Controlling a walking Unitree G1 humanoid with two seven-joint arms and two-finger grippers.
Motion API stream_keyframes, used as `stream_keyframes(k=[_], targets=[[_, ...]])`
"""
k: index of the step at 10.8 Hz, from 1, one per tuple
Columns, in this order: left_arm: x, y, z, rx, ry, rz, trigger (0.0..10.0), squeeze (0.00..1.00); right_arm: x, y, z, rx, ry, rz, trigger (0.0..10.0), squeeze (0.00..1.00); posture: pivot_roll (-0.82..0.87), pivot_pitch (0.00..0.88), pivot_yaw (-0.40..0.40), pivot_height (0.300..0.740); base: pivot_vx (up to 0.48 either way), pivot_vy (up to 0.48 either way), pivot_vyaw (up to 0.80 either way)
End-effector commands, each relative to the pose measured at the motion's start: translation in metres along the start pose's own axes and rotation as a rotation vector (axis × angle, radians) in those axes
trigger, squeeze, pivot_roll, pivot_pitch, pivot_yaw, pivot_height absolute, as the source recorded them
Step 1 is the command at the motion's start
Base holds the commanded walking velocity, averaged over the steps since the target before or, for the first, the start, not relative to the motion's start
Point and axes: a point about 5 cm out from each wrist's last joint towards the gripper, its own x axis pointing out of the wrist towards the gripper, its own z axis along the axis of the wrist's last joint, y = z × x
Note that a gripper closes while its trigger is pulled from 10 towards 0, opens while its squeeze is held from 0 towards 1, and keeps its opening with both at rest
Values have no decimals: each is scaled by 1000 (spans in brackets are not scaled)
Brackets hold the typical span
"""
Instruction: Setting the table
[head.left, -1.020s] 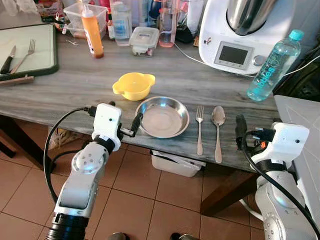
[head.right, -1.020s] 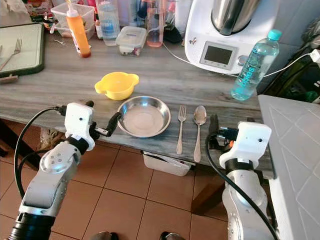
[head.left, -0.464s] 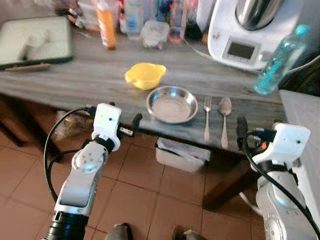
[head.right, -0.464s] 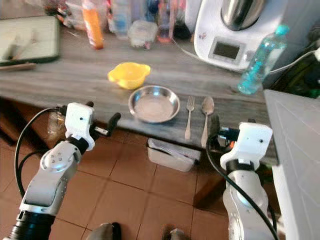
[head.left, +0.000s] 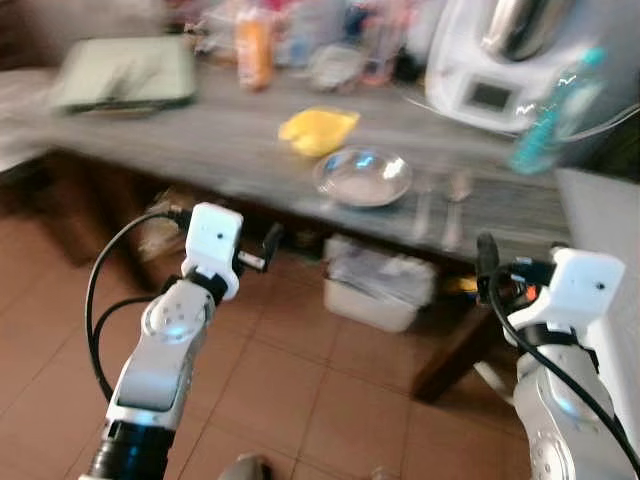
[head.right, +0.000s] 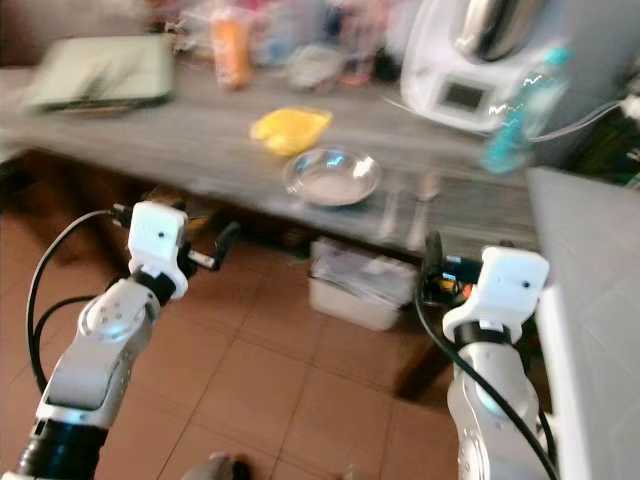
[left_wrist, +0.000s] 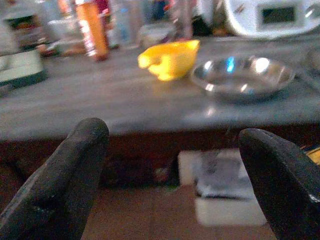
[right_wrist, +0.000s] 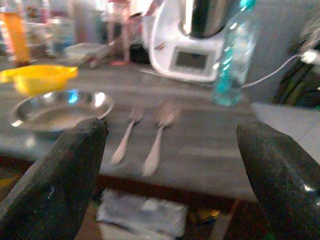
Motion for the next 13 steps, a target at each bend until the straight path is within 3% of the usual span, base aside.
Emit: stream_keyframes(k=[1,6,7,10,13], targets=[[1,-4,0,9,3,-29,10000,0,-3,-7,0,-14,6,-31,10000,0,122,121,-49,740,-319,0,0],[2,-7,-1,17,1,-45,10000,0,-2,-6,0,-11,6,-32,10000,0,127,122,-41,740,-322,0,0],[2,-6,1,41,-29,-53,10000,0,-1,-6,0,-11,5,-34,10000,0,128,121,-36,740,0,0,0],[0,-10,0,-8,-39,-44,10000,0,-1,0,7,-25,-18,-7,10000,0,123,130,-34,740,0,0,0],[5,-14,4,-14,-57,-97,10000,0,-1,1,4,-20,-5,-9,10000,0,119,134,-26,740,0,0,-654]])
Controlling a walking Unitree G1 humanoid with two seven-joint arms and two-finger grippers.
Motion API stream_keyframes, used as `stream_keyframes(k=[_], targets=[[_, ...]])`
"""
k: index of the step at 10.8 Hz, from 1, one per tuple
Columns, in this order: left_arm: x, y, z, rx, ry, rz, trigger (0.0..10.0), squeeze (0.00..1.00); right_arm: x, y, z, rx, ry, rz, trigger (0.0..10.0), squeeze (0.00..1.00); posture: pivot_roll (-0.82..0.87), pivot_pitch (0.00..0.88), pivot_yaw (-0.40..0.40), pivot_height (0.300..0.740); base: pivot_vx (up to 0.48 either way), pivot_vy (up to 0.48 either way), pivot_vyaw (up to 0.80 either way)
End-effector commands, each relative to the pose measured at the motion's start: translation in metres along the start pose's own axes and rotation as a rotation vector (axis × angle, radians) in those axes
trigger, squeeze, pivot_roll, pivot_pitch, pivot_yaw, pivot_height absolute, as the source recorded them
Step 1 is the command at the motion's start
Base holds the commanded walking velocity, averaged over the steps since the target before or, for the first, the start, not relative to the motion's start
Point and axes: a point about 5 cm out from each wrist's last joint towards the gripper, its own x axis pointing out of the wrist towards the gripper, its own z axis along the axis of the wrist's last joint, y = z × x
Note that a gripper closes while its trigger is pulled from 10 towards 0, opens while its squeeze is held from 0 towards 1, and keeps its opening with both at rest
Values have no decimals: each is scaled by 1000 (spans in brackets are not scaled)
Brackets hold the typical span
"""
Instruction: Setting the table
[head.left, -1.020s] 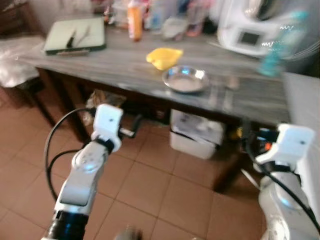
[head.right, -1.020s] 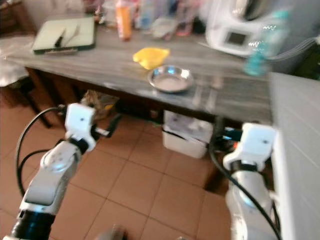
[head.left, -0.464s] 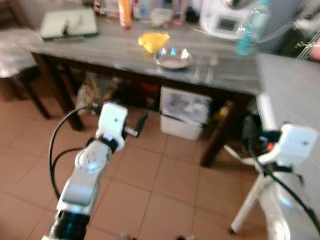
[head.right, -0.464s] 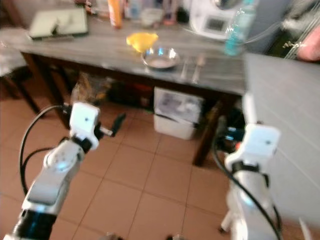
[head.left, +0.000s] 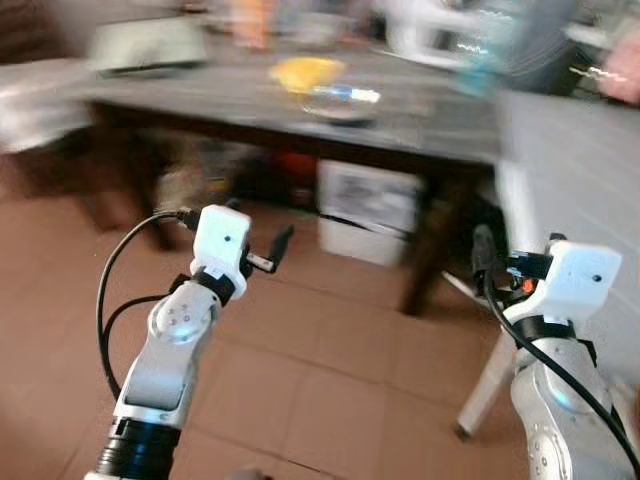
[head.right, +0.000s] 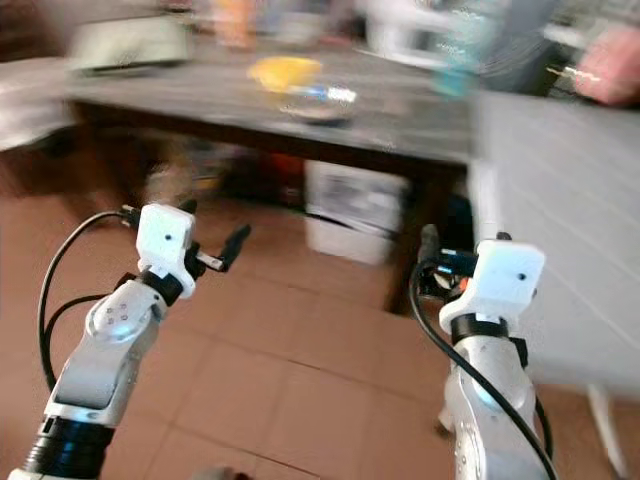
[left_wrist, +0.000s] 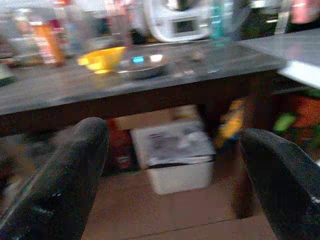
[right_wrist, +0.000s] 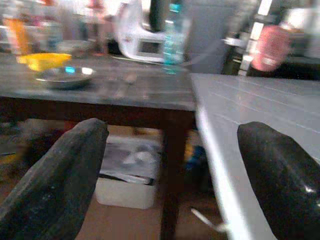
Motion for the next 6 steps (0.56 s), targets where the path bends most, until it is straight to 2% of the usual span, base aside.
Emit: stream_keyframes(k=[1,4,6], targets=[[3,-5,3,-6,-9,-33,10000,0,0,-1,2,-3,-4,-13,10000,0,117,129,-24,740,0,0,-675],[7,-10,5,-33,-26,-62,10000,0,0,-2,3,-6,-11,-25,10000,0,110,122,-19,740,0,0,-579],[9,-14,6,-45,-31,-76,10000,0,-1,-4,4,-9,-15,-29,10000,0,110,125,-23,740,0,-266,0]])
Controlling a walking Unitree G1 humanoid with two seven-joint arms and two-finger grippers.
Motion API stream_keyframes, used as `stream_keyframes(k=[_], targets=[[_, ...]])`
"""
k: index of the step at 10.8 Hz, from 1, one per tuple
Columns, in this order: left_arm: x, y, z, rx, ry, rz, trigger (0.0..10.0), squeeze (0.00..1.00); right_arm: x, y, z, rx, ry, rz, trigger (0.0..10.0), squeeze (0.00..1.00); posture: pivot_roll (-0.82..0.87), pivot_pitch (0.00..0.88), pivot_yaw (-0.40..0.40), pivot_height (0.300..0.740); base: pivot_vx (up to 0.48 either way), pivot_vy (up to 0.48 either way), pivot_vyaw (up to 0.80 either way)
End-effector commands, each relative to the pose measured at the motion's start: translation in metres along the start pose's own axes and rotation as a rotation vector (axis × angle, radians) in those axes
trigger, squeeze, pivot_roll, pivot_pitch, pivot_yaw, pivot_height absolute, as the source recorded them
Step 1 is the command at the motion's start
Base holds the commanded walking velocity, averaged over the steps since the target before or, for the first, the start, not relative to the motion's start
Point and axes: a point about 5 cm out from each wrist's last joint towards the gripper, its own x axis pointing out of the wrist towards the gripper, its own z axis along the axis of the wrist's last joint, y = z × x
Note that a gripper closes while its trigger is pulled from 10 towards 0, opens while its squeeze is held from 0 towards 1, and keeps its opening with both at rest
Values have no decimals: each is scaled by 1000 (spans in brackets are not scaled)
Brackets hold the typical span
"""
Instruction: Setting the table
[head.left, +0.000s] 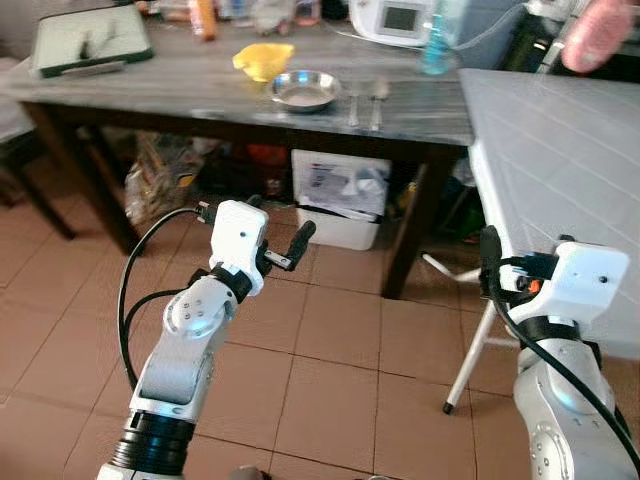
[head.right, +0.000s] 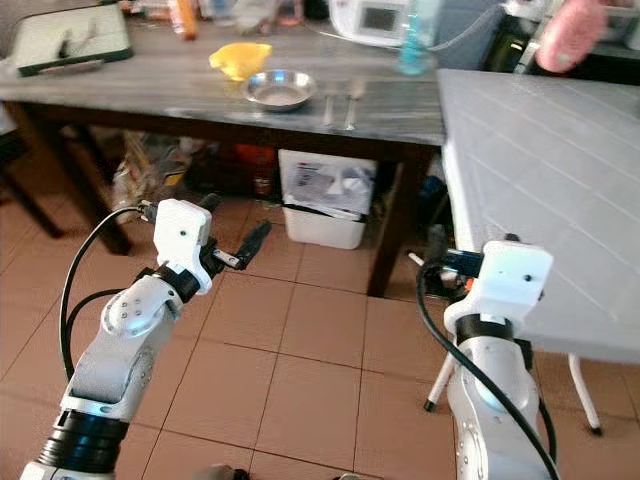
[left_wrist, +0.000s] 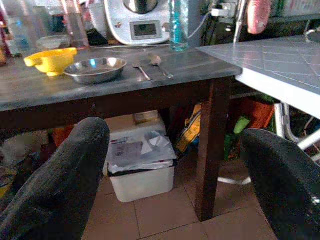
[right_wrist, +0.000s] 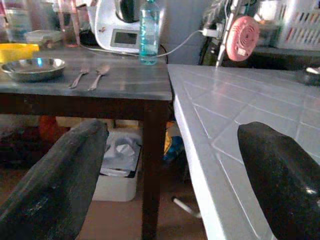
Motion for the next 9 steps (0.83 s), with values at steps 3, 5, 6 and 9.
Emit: stream_keyframes(k=[3,5,6,9], targets=[[2,-3,0,-17,-4,-20,10000,0,-1,0,4,-16,-15,1,10000,0,103,131,-28,740,0,-306,0],[1,-5,0,-24,-5,-25,10000,0,-1,-1,4,-26,-21,-4,10000,0,102,130,-27,740,0,-339,0],[2,-5,0,-27,-6,-28,10000,0,-1,-2,5,-27,-22,-10,10000,0,103,131,-25,740,0,-480,0],[4,-7,1,-30,-11,-34,10000,0,-2,0,4,-32,-26,-11,10000,0,104,129,-21,740,0,-480,0]])
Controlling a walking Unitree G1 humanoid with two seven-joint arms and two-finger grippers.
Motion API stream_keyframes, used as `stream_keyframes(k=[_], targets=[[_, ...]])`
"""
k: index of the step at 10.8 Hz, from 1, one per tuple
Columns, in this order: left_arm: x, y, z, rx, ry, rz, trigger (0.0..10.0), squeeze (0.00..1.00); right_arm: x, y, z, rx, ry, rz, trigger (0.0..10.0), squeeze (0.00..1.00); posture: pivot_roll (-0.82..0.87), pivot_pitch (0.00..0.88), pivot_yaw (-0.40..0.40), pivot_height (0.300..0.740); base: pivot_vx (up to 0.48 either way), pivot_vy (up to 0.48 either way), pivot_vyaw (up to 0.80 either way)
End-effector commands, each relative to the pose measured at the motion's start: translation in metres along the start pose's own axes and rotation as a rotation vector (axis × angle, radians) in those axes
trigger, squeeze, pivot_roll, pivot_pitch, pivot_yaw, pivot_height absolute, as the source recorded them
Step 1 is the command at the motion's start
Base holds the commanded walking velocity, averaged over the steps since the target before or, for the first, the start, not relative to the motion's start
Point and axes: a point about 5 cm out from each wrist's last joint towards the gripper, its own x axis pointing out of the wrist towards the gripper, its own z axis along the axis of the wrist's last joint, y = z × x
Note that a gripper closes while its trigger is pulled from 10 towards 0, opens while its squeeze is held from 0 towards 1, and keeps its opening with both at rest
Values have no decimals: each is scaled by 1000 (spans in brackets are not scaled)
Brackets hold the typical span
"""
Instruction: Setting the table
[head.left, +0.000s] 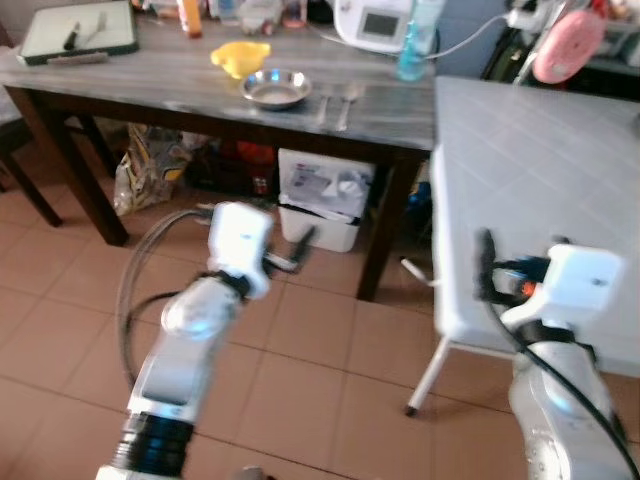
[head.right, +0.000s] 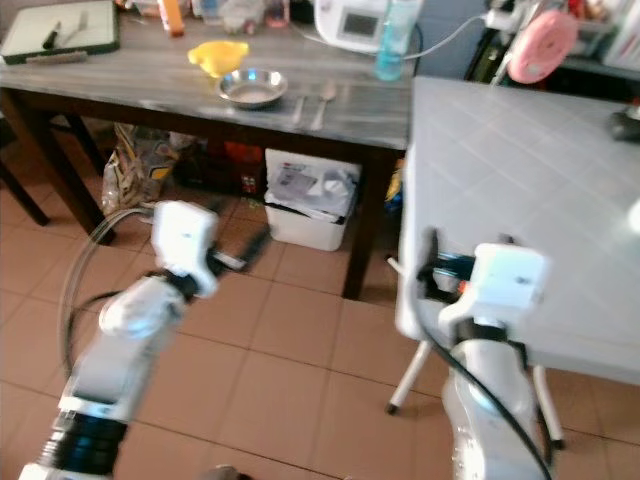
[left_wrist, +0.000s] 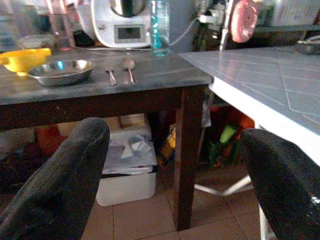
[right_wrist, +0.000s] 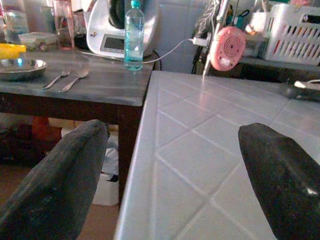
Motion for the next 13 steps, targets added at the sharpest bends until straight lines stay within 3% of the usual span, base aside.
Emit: stream_keyframes(k=[1,11,13], targets=[[3,-9,1,-8,-6,-30,10000,0,-1,-7,2,-23,-9,-31,10000,0,103,129,-21,740,0,-480,0],[6,-12,-3,-17,0,-47,10000,0,-1,-10,3,-41,-23,-70,10000,0,91,131,-10,740,0,-480,0],[7,-12,-4,-21,-2,-27,10000,0,0,-11,2,-43,-24,-73,10000,0,93,127,-12,740,0,0,0]])
